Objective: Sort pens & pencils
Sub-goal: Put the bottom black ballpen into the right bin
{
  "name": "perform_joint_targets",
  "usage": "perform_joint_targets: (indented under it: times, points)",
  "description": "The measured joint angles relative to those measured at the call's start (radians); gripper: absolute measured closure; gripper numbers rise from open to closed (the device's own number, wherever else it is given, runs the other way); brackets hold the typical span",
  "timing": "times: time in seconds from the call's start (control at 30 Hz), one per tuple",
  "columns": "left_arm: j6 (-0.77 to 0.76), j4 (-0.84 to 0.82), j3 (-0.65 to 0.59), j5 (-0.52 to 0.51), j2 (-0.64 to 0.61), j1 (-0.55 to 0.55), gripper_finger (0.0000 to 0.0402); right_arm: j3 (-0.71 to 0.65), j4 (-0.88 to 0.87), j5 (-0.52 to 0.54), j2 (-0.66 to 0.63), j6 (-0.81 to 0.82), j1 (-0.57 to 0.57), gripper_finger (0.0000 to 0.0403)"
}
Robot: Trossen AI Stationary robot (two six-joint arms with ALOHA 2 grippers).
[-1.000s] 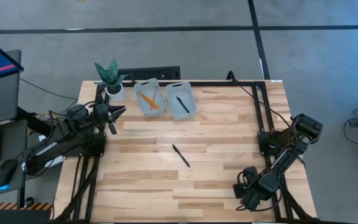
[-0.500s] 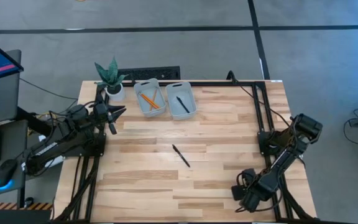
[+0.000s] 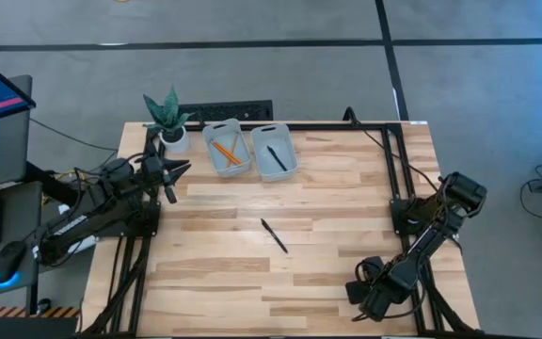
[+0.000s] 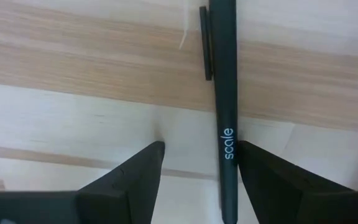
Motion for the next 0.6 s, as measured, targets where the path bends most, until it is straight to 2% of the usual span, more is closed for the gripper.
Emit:
perform_joint_targets:
  times: [0.6]
  points:
    - [0.000,0.000,0.000,0.000,0.000,0.000,0.0349,-0.001,-0.027,0.003,0.000,-0.085,-0.001,0.0168]
